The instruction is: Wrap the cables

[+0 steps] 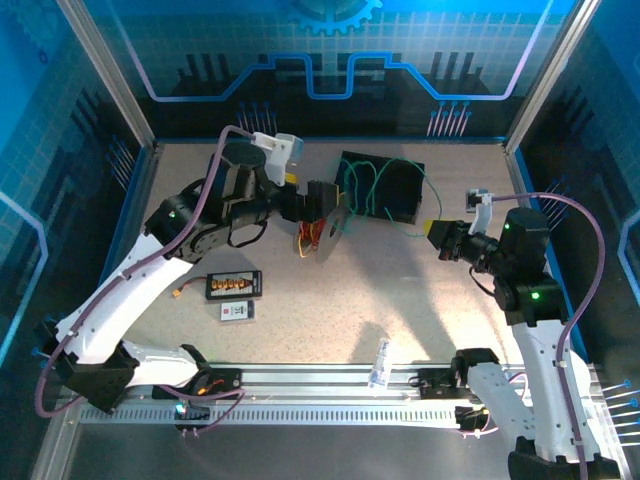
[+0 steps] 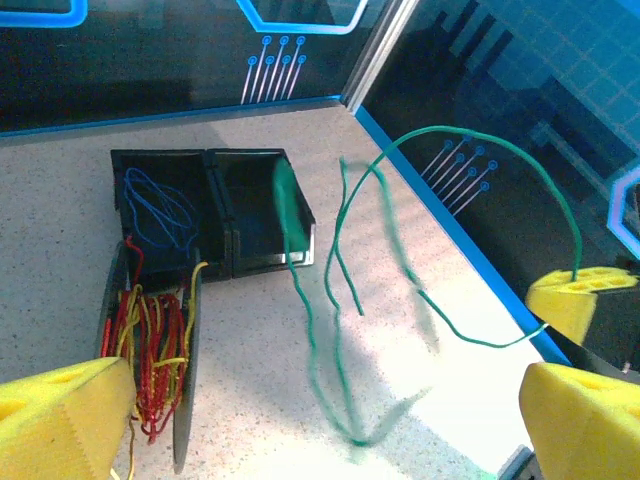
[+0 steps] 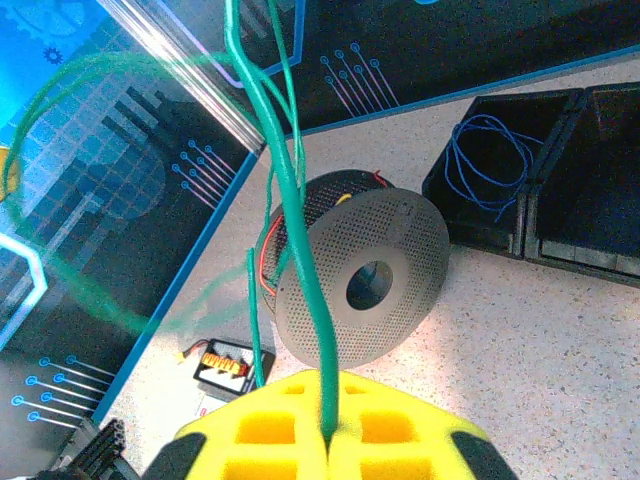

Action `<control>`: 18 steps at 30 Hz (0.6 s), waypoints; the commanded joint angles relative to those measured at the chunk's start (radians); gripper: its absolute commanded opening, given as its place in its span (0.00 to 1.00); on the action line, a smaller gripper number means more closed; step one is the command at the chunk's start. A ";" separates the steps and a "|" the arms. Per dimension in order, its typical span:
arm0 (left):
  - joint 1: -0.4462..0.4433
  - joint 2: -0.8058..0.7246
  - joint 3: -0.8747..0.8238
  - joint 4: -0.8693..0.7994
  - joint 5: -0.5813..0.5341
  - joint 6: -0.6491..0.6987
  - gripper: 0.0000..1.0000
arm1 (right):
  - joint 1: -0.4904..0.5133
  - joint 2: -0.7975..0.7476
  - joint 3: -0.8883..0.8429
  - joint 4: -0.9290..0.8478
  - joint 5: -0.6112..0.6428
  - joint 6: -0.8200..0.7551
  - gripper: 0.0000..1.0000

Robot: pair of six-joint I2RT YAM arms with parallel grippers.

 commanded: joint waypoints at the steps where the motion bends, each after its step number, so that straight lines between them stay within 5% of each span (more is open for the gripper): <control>1: -0.038 0.037 0.073 -0.048 -0.029 0.031 0.94 | -0.012 -0.004 0.026 -0.005 -0.005 -0.011 0.00; 12: -0.132 0.152 0.191 -0.075 -0.019 0.049 0.62 | -0.010 0.004 0.012 -0.003 0.007 -0.023 0.00; 18: -0.132 0.255 0.271 -0.121 -0.033 0.032 0.59 | -0.007 0.004 0.007 0.000 0.001 -0.022 0.00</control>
